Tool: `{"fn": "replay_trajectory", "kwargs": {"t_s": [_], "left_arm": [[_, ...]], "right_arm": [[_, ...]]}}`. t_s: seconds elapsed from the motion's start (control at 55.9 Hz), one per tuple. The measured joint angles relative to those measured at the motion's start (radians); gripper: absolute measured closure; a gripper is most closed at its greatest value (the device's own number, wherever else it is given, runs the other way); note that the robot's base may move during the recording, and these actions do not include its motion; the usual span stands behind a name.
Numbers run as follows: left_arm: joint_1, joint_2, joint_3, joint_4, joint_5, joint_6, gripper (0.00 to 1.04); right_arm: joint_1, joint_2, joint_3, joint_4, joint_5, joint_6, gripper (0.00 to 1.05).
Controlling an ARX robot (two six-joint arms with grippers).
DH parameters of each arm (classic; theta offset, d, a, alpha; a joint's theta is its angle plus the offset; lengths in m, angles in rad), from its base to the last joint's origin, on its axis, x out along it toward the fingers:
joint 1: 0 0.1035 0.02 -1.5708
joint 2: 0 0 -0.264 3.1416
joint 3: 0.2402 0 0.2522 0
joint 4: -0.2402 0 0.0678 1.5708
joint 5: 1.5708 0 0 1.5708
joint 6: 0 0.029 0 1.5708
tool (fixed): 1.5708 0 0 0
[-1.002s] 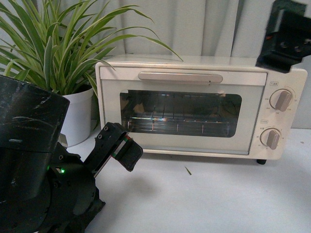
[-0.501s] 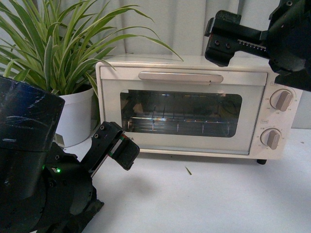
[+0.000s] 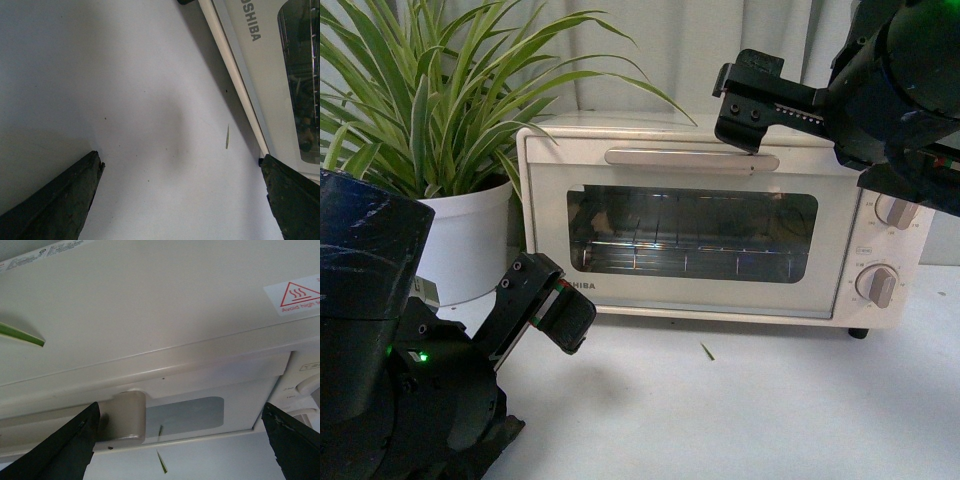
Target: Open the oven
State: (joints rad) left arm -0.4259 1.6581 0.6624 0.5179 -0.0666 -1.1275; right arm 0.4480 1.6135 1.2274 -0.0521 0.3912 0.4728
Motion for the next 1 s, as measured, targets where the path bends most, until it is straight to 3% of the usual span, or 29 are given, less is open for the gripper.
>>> {"fn": "replay_trajectory", "kwargs": {"t_s": [0.394,1.002], "left_arm": [[-0.002,-0.001,0.000,0.000,-0.001,-0.001,0.07],[0.005,-0.010,-0.010,-0.001,-0.001,-0.004,0.07]], "right_arm": [[0.018,0.023,0.065,-0.134,-0.045,-0.021,0.09],[0.069,-0.172,-0.330,0.073,-0.171,-0.113,0.09]]}}
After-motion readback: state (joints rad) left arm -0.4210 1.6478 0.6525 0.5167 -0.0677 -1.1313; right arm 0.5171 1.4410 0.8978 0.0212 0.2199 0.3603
